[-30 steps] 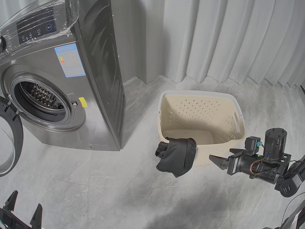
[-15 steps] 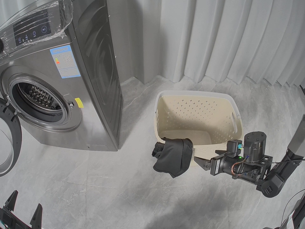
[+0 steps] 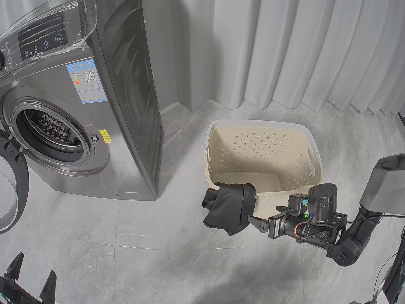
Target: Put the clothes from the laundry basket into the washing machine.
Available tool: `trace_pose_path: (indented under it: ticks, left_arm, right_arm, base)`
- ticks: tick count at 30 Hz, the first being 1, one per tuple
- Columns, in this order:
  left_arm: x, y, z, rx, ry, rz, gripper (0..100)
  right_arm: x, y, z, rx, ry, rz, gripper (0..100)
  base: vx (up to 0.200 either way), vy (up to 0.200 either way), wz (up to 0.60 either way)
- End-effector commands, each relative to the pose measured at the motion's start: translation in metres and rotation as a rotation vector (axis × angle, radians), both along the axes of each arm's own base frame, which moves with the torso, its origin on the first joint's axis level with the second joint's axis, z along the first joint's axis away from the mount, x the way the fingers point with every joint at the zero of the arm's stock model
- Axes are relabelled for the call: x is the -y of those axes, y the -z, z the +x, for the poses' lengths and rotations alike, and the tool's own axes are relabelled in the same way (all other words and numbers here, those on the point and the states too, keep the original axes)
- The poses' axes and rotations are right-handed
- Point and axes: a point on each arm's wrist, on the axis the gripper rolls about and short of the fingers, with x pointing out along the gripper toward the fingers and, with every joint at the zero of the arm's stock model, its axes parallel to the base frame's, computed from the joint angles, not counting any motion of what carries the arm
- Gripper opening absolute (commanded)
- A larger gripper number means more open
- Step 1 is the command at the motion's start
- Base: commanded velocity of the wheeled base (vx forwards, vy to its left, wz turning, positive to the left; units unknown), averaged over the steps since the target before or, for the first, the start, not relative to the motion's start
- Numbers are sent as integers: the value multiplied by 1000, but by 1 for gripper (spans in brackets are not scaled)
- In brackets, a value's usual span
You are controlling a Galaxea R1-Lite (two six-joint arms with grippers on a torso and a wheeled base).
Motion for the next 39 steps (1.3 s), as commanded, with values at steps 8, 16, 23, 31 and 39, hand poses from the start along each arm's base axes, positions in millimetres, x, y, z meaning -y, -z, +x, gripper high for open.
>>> trace_pose_path:
  ticks: [8,16,23,31,39]
  left_arm:
    - [0,5,0,-6,0,1,100]
    - [0,5,1,-8,0,1,100]
    - [0,5,1,-8,0,1,100]
    - [0,5,1,-8,0,1,100]
    - [0,5,1,-8,0,1,100]
  right_arm:
    - [-9,12,3,-3,-21,-2,100]
    - [-9,12,3,-3,-20,-2,100]
    - [-14,15,6,0,-31,-1,100]
    - [-32,25,15,6,-65,-3,100]
    - [-38,35,28,15,-64,-5,100]
  base:
    - [75,0,0]
    - [75,0,0]
    - [0,0,0]
    - [0,0,0]
    - [0,0,0]
